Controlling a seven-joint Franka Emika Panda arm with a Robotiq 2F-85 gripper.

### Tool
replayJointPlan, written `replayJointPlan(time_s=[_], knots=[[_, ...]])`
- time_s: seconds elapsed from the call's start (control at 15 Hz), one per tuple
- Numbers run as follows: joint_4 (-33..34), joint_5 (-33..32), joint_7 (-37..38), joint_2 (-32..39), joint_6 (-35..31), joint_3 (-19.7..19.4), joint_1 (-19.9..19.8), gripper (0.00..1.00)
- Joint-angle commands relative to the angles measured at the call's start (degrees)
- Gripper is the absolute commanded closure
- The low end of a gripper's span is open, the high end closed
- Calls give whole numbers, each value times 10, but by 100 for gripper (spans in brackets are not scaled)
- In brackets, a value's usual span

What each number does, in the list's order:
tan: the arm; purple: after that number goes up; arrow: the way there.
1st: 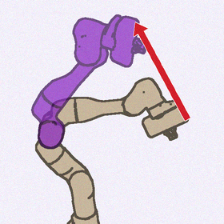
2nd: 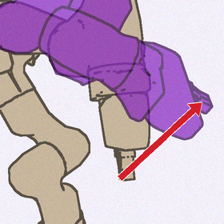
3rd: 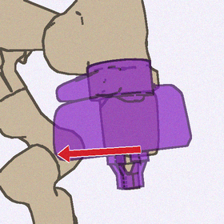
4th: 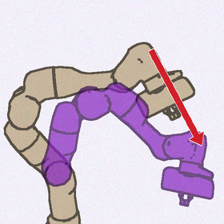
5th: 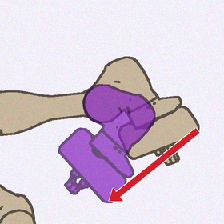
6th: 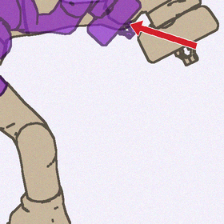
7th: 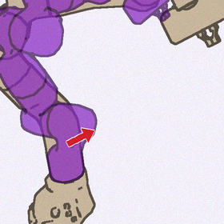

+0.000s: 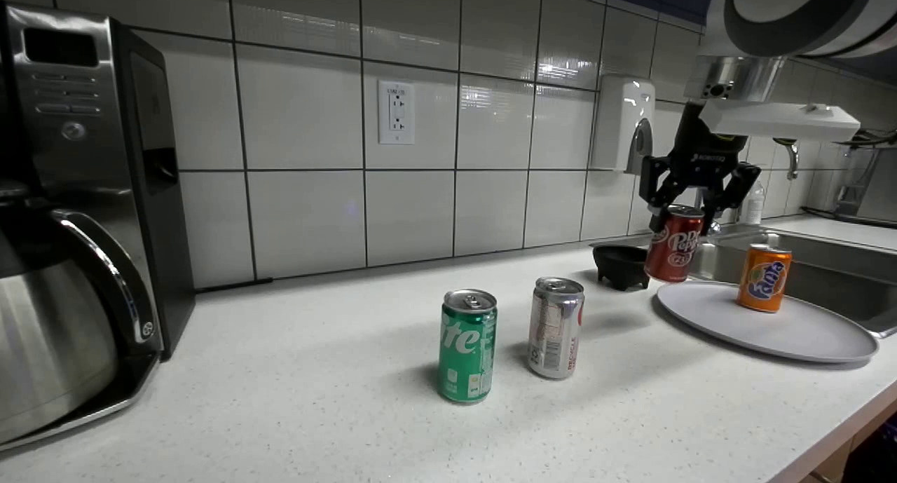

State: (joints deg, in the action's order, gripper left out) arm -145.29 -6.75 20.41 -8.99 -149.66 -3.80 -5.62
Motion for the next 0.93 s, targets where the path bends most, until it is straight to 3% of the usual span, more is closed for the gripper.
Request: replayJointPlan(time_s=[0.0,0.87], knots=[[6,10,-28,-5,-1,-12,-18,62],[56,36,-78,55,1,-57,-36,62]])
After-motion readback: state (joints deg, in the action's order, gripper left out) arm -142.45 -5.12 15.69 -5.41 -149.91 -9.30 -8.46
